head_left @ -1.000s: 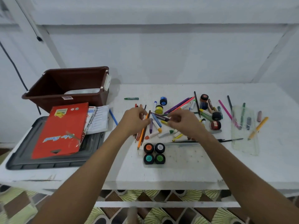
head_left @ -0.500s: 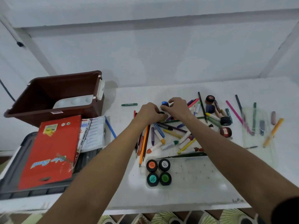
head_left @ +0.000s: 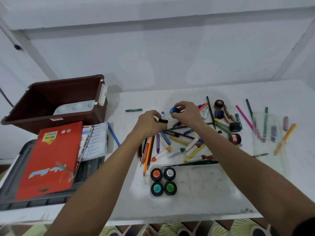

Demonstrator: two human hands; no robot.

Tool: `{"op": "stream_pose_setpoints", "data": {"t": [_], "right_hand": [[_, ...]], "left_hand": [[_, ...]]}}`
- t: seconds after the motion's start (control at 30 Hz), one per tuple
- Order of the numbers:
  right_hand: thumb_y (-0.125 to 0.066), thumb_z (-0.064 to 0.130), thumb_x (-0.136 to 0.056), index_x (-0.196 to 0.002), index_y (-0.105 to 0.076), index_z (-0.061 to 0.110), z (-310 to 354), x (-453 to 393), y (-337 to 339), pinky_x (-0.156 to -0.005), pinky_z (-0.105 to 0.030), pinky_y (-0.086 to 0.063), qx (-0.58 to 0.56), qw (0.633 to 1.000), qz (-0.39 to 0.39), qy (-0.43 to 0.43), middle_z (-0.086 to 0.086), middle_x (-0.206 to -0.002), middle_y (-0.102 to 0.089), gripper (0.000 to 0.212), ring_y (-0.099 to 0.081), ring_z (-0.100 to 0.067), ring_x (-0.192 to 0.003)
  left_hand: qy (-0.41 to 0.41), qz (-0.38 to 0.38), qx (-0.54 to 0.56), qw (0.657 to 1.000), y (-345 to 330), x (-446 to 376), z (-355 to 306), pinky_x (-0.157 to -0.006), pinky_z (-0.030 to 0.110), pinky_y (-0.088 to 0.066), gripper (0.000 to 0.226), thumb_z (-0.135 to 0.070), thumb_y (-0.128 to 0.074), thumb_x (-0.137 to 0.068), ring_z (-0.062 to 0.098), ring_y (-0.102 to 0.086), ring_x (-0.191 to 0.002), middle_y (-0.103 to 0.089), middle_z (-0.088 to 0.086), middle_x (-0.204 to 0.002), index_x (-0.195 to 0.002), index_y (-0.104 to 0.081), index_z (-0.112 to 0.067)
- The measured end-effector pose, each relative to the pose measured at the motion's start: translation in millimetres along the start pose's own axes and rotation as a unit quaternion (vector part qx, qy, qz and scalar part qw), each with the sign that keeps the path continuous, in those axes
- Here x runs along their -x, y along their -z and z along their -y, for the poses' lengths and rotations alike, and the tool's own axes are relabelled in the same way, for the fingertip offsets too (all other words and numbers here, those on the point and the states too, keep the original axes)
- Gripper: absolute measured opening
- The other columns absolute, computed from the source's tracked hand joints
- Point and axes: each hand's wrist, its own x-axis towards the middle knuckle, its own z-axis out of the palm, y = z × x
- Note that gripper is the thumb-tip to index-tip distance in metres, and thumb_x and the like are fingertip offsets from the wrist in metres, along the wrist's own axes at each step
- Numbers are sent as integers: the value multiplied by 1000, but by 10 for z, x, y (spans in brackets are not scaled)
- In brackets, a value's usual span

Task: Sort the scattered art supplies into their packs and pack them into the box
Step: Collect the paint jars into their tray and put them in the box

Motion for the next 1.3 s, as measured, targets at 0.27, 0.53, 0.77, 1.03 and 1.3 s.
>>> {"op": "stream_pose_setpoints", "data": {"t": [0.27,0.53,0.77,1.03,1.3], "right_hand": [[-75,14,-70,-110,-64,22,49,1114,587,-65,-11,-50,-11,993,108,46,7,-97,-64,42,-66,-3,-80],[-76,14,-71,-117,-58,24,-269,1842,613,-62,-9,-46,24,989,134,57,6,-100,-64,51,-62,-3,-84],[-77,17,-70,-119,-59,24,-483,1942,434,-83,-26,-50,53,992,77,89,7,-108,-68,53,-61,-7,-95],[-74,10,-73,-116,-62,16,-513,2025,352,-78,-7,-45,44,993,47,98,1,-109,-64,44,-58,-7,-93],[-74,10,-75,-112,-64,14,-532,2061,355,-81,-16,-50,63,992,23,102,3,-100,-60,39,-58,-10,-89]], "left_hand": [[-74,2,33,997,-45,900,-82,-57,19,-47,32,-30,-74,-68,9,-60,-66,-63,-10,-86,-97,-59,-33],[-134,31,-88,987,-445,1422,-16,-74,22,-48,30,-31,-74,-76,7,-58,-81,-63,-9,-96,-104,-65,-26],[-138,1,-123,983,-614,1440,23,-89,41,-46,33,-42,-77,-73,10,-56,-85,-62,-12,-94,-101,-64,-31],[-122,-25,-208,970,-700,1443,22,-90,37,-28,38,-46,-70,-79,14,-47,-109,-55,-7,-111,-114,-63,-31],[-99,-15,-210,973,-709,1435,45,-96,38,-27,50,-52,-69,-78,16,-44,-119,-51,-5,-123,-123,-57,-32]]}}
